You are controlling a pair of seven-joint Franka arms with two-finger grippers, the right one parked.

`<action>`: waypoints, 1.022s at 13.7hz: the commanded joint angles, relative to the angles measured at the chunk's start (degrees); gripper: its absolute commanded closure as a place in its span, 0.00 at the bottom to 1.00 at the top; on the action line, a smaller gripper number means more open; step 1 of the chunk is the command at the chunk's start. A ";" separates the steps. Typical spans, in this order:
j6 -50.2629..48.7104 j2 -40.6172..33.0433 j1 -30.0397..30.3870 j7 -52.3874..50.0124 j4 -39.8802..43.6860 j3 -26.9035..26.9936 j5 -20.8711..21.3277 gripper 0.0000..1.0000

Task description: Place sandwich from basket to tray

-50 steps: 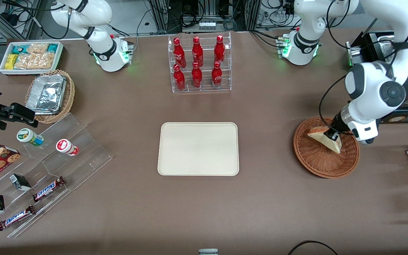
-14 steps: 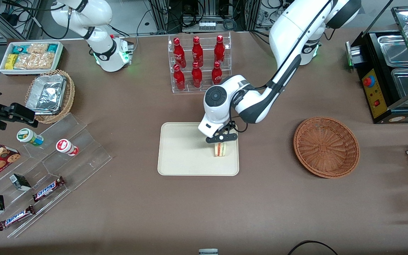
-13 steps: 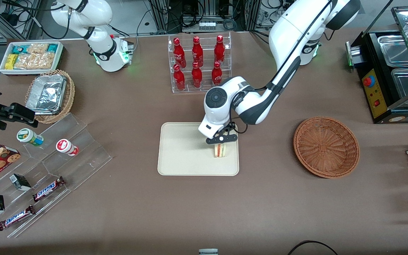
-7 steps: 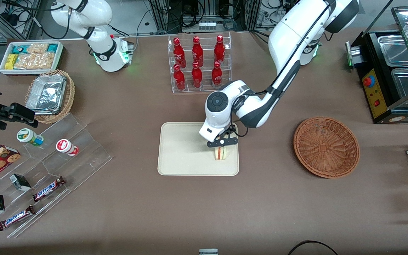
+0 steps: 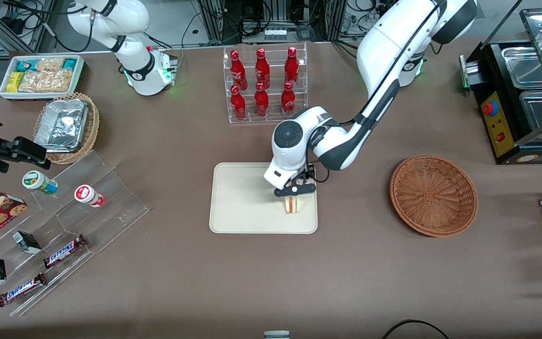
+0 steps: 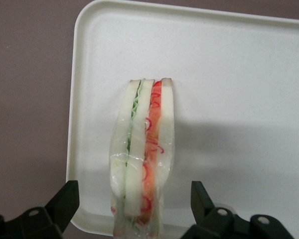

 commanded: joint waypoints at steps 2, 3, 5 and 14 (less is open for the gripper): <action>-7.36 -5.05 -0.78 -2.44 -0.07 0.52 0.14 0.00; -10.00 -6.72 -0.78 -4.28 0.01 0.35 -0.22 0.00; -13.70 -10.93 -0.87 -7.36 -0.34 0.08 -0.31 0.00; -28.38 -29.13 5.97 -7.64 -1.30 0.61 -6.20 0.00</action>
